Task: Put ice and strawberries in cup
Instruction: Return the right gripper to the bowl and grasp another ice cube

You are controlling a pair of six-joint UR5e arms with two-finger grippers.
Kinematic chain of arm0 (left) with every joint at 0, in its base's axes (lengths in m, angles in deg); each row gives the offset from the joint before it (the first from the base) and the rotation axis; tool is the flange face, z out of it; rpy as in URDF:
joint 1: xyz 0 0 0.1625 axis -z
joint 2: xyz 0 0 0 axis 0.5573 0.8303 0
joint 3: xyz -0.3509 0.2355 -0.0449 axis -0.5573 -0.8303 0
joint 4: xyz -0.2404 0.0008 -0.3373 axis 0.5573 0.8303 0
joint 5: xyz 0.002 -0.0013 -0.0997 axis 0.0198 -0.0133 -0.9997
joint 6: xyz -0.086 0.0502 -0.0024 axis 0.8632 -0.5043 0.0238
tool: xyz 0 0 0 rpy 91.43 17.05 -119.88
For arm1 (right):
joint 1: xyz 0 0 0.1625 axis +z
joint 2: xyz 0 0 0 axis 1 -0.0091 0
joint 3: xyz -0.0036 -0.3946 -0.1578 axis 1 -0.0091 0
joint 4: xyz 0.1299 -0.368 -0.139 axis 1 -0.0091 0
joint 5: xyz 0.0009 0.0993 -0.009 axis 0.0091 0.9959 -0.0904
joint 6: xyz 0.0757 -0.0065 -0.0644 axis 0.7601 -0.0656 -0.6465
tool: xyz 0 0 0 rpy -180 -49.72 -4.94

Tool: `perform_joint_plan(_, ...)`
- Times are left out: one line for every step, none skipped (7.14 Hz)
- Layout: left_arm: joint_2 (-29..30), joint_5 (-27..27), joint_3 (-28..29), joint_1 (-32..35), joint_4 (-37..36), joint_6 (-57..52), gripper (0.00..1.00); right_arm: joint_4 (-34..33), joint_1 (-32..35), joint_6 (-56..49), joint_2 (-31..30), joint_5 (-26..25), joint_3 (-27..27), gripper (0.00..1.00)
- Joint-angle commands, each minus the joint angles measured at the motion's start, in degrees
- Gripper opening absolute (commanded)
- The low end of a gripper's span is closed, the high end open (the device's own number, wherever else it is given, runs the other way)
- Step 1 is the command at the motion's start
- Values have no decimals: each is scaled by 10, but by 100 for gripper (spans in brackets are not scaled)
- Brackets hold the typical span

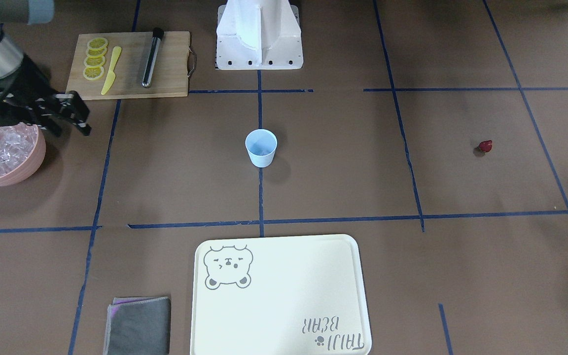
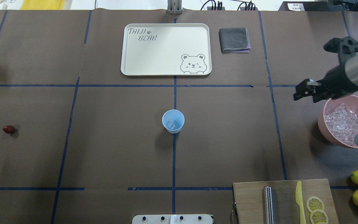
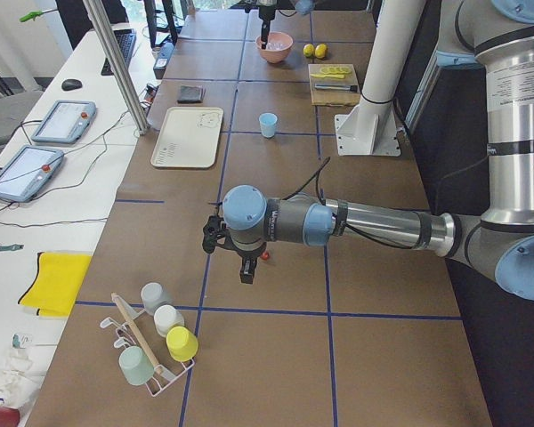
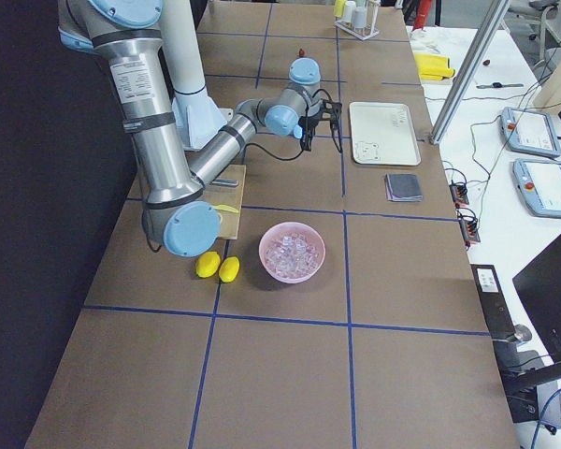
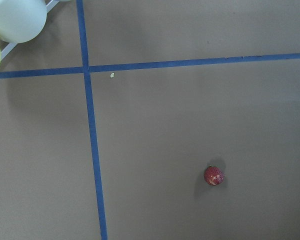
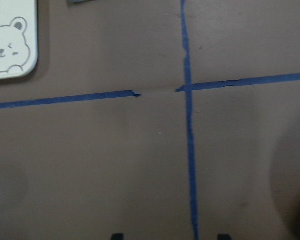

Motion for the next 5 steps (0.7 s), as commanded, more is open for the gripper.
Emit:
perform_joint_plan(0, 0, -1, 0, 0, 0, 100, 0, 45, -150, -76, 24, -9, 70)
perform_joint_plan(0, 0, -1, 0, 0, 0, 100, 1, 49, -197, -89, 21, -22, 70)
perform_joint_plan(0, 0, -1, 0, 0, 0, 100, 2, 52, -236, -93, 19, -44, 71)
perform_joint_plan(-2, 0, -2, 0, 0, 0, 100, 2, 52, -234, -91, 19, -58, 75)
perform_joint_plan(-8, -1, -2, 0, 1, 0, 100, 2, 52, -229, -89, 25, -72, 76)
